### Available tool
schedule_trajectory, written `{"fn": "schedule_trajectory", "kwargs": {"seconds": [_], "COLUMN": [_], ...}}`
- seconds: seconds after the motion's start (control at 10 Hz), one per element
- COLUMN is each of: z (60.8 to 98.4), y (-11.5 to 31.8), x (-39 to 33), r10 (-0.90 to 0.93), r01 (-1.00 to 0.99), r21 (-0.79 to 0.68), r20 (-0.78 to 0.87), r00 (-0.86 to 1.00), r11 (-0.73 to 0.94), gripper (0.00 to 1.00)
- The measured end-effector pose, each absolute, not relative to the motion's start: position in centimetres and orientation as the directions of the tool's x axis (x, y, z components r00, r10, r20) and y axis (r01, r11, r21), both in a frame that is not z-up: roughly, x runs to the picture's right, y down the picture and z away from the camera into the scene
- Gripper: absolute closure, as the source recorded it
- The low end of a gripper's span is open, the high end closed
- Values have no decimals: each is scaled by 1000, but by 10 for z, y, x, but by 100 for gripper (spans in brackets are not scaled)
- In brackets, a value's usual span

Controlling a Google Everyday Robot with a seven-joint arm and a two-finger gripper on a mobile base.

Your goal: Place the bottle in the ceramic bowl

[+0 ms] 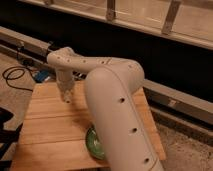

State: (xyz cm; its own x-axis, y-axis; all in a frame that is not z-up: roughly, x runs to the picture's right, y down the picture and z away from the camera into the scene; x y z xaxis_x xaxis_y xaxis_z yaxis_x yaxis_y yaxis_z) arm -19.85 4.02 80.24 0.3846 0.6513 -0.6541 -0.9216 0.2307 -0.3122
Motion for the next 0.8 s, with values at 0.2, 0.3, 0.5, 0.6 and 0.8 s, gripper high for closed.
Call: {"fn": "schedule_trajectory", "kwargs": {"seconds": [0.2, 0.3, 0.5, 0.6, 0.8], "z": [780, 774, 768, 764, 751], "y": [29, 26, 30, 36, 48], "x": [-175, -162, -122, -91, -45], "r10": [659, 667, 701, 725, 760], "r01": [-911, -913, -926, -943, -965], "r21": [-323, -322, -311, -281, -235], "r20": [-631, -626, -612, -611, -605], "r00": [409, 404, 367, 318, 236], "r11": [256, 250, 213, 177, 113], "gripper": [100, 100, 100, 100, 100]}}
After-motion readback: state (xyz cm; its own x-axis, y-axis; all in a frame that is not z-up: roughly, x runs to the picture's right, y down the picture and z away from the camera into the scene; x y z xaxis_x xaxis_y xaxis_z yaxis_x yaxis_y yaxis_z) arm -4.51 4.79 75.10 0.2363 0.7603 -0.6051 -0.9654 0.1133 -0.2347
